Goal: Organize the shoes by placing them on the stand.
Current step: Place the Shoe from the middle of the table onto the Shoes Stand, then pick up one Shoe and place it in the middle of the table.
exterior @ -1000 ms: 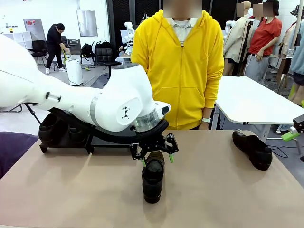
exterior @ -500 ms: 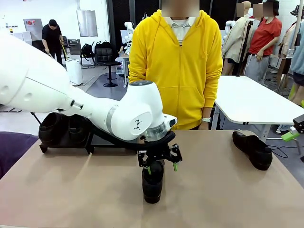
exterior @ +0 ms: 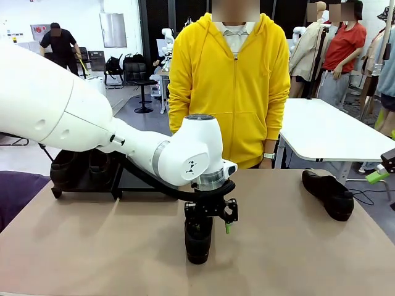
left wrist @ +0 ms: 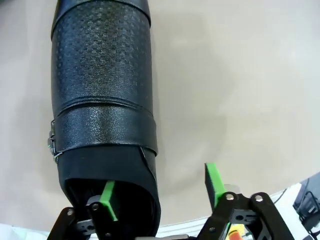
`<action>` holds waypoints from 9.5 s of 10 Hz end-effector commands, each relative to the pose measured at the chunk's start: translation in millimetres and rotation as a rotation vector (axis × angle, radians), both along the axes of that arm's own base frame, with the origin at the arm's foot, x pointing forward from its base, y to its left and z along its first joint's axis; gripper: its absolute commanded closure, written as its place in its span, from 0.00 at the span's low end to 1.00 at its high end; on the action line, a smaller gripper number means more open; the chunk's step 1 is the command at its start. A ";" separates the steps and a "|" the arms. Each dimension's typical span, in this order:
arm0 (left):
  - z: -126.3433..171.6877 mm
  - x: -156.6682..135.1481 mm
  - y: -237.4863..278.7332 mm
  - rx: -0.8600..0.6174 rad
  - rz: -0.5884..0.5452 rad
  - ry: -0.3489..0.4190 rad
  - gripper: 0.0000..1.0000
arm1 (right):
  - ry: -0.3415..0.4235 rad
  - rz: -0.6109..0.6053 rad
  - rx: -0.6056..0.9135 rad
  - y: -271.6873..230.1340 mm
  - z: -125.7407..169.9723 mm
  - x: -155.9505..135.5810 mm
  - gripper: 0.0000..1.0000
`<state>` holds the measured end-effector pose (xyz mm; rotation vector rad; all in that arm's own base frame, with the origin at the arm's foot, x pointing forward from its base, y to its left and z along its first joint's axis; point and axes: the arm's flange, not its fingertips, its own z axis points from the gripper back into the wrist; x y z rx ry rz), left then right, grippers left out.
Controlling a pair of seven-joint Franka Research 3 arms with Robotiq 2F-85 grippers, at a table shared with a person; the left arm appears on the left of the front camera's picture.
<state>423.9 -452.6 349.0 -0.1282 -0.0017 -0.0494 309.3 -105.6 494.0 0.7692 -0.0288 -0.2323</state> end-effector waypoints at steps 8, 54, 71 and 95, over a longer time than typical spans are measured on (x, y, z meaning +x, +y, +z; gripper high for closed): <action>3.2 1.0 -2.9 0.064 0.028 0.000 1.00 | -0.007 0.017 -0.003 -2.9 0.6 -0.5 0.00; 125.3 168.2 203.7 0.243 0.145 -0.275 0.00 | -0.007 0.017 -0.003 -2.9 0.6 -0.5 0.00; 136.3 -131.6 331.0 -0.448 0.205 -0.027 0.00 | -0.007 0.017 -0.003 -2.9 0.6 -0.5 0.00; 136.3 -131.6 331.0 -0.448 0.205 -0.027 0.00 | -0.241 0.095 -0.752 67.3 -90.4 262.0 0.00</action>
